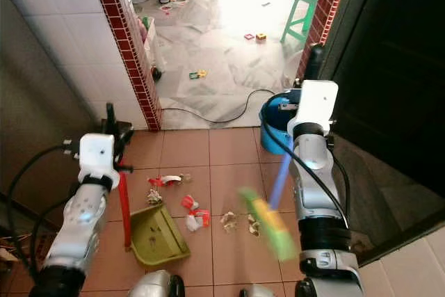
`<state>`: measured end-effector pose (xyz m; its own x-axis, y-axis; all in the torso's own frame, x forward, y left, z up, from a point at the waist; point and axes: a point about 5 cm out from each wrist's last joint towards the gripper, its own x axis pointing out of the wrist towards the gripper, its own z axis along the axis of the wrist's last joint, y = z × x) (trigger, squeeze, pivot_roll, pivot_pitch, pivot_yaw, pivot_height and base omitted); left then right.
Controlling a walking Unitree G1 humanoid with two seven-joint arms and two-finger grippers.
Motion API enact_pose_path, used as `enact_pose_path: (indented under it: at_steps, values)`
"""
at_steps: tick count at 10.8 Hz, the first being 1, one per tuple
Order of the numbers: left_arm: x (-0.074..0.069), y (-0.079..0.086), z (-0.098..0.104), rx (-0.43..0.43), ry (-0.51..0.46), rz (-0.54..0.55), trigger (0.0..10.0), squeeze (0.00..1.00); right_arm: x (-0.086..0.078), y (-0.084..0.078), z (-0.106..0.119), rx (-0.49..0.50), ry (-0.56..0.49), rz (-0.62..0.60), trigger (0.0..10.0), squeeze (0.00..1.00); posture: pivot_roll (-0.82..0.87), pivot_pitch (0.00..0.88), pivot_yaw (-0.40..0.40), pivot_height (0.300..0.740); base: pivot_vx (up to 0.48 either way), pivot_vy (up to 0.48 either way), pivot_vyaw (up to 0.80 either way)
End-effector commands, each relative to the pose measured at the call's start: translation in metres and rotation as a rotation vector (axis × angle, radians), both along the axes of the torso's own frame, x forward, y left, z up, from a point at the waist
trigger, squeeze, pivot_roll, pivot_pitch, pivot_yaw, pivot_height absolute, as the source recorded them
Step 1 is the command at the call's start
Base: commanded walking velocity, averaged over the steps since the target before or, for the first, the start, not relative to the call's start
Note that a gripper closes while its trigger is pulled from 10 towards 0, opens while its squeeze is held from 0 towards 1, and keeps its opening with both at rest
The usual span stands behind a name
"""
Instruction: Sweep floor
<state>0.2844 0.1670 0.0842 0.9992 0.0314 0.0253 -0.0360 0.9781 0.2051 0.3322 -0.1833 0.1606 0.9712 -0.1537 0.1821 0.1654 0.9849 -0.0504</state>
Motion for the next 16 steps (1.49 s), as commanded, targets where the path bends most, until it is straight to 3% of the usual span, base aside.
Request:
enact_pose_path:
  at_steps: [1, 4, 9, 10, 11, 12, 14, 15, 16]
  values:
    - [0.007, -0.008, 0.01, 0.017, -0.073, -0.006, 10.0, 0.0, 0.005, 0.003, 0.014, 0.012, -0.056, 0.002, 10.0, 0.0, -0.05, 0.0, 0.044, 0.74, 0.0, 0.0, 0.0]
    - [0.008, -0.035, 0.002, -0.03, -0.063, -0.074, 10.0, 0.0, 0.006, 0.005, 0.014, 0.026, -0.035, 0.031, 10.0, 0.0, -0.04, 0.0, 0.016, 0.74, 0.0, 0.0, 0.0]
    - [0.012, -0.056, -0.022, -0.092, 0.048, -0.158, 10.0, 0.0, 0.013, 0.015, 0.007, 0.027, 0.014, 0.02, 10.0, 0.0, -0.07, 0.0, 0.024, 0.74, 0.0, 0.0, 0.0]
    - [0.013, -0.061, -0.025, -0.091, 0.067, -0.18, 10.0, 0.0, 0.013, 0.018, 0.001, 0.093, 0.049, 0.03, 10.0, 0.0, -0.07, 0.0, 0.028, 0.74, 0.0, 0.0, 0.0]
    - [0.014, -0.065, -0.025, -0.092, 0.068, -0.19, 10.0, 0.0, 0.014, 0.03, -0.002, 0.234, 0.097, 0.106, 10.0, 0.0, -0.07, 0.0, 0.033, 0.74, 0.0, 0.0, 0.0]
    - [0.015, -0.065, -0.026, -0.093, 0.068, -0.192, 10.0, 0.0, 0.016, 0.051, 0.004, 0.408, 0.145, 0.266, 10.0, 0.0, -0.07, 0.0, 0.034, 0.74, 0.0, 0.0, 0.0]
    - [0.015, -0.065, -0.027, -0.104, 0.08, -0.194, 10.0, 0.0, 0.016, 0.064, 0.022, 0.38, 0.102, 0.398, 10.0, 0.0, -0.07, 0.0, 0.036, 0.74, 0.0, 0.0, 0.0]
    - [0.016, -0.066, -0.028, -0.111, 0.081, -0.209, 10.0, 0.0, 0.016, 0.065, 0.035, 0.311, 0.048, 0.447, 10.0, 0.0, -0.08, 0.0, 0.036, 0.74, 0.0, 0.0, 0.0]
    - [0.016, -0.068, -0.028, -0.116, 0.093, -0.224, 10.0, 0.0, 0.014, 0.064, 0.052, 0.148, -0.045, 0.489, 10.0, 0.0, -0.08, 0.0, 0.036, 0.74, 0.0, 0.0, 0.0]
